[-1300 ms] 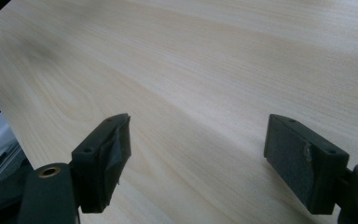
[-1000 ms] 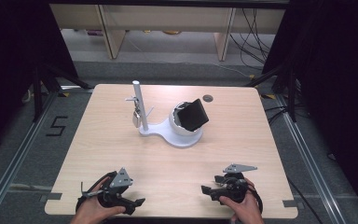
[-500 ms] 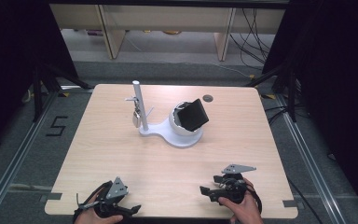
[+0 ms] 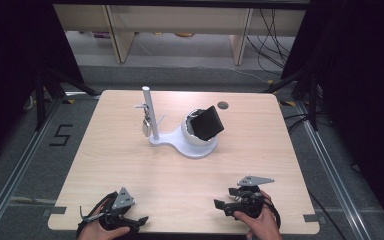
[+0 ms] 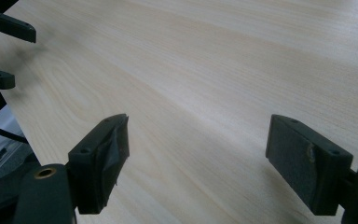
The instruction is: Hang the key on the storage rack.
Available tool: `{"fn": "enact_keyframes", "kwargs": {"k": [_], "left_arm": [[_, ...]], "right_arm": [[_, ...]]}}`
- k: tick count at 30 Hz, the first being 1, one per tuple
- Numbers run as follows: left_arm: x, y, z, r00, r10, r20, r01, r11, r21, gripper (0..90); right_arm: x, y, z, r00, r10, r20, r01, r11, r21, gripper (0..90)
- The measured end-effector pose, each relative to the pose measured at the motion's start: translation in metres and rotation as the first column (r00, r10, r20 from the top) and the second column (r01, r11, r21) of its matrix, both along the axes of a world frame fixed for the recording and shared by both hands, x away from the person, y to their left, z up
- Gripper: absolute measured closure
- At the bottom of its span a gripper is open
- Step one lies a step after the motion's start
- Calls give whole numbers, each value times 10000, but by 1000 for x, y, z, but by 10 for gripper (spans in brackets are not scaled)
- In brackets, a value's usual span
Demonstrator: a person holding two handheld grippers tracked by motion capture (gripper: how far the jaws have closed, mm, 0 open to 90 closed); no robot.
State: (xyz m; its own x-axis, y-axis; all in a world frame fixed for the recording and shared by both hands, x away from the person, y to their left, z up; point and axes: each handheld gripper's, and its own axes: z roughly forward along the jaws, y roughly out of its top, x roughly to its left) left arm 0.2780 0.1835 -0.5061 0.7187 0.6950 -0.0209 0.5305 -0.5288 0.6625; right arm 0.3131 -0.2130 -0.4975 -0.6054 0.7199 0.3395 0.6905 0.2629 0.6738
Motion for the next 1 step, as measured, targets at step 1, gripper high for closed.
{"fn": "enact_keyframes", "kwargs": {"k": [1], "left_arm": [[2, 2, 0, 9999, -124, 63, 123, 9998, 143, 184]], "right_arm": [[-1, 1, 0, 9999, -84, -137, 85, 9999, 82, 221]]}}
